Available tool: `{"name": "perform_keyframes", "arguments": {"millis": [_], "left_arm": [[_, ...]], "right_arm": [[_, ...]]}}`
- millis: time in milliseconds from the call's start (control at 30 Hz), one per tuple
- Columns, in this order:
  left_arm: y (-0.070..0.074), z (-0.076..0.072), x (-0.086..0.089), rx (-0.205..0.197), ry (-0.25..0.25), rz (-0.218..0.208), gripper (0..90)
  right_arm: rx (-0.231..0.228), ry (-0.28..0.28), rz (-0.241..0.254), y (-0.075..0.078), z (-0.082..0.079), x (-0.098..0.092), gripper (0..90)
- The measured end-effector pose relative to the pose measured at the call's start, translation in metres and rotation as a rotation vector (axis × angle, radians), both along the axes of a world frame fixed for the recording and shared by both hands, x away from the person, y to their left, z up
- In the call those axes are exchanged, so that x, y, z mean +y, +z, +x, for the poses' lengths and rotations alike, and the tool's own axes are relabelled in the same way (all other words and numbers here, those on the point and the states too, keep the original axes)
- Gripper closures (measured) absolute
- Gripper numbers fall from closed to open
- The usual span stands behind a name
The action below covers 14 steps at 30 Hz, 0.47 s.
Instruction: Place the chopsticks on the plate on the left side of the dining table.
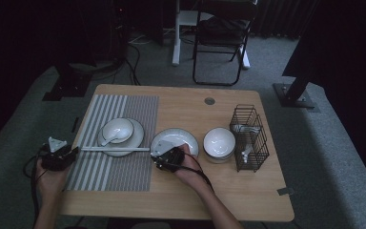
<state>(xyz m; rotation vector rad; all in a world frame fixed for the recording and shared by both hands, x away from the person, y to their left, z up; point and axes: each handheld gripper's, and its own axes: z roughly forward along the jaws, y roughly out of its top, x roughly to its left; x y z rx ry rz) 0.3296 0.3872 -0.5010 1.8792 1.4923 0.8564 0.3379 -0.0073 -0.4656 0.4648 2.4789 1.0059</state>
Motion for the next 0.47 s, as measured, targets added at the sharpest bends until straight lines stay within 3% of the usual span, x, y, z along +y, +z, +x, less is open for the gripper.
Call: {"name": "perform_keyframes", "arguments": {"millis": [200,467], "left_arm": [[0.005,-0.005,0.004,-0.03,0.019,-0.027,68.9],[0.012,-0.008,0.003,-0.051,0.012,-0.017,68.8]], "right_arm": [[0.0,0.005,0.002,0.0,-0.002,0.0,64.4],[0.0,0.009,0.003,-0.001,-0.002,0.0,64.4]]}}
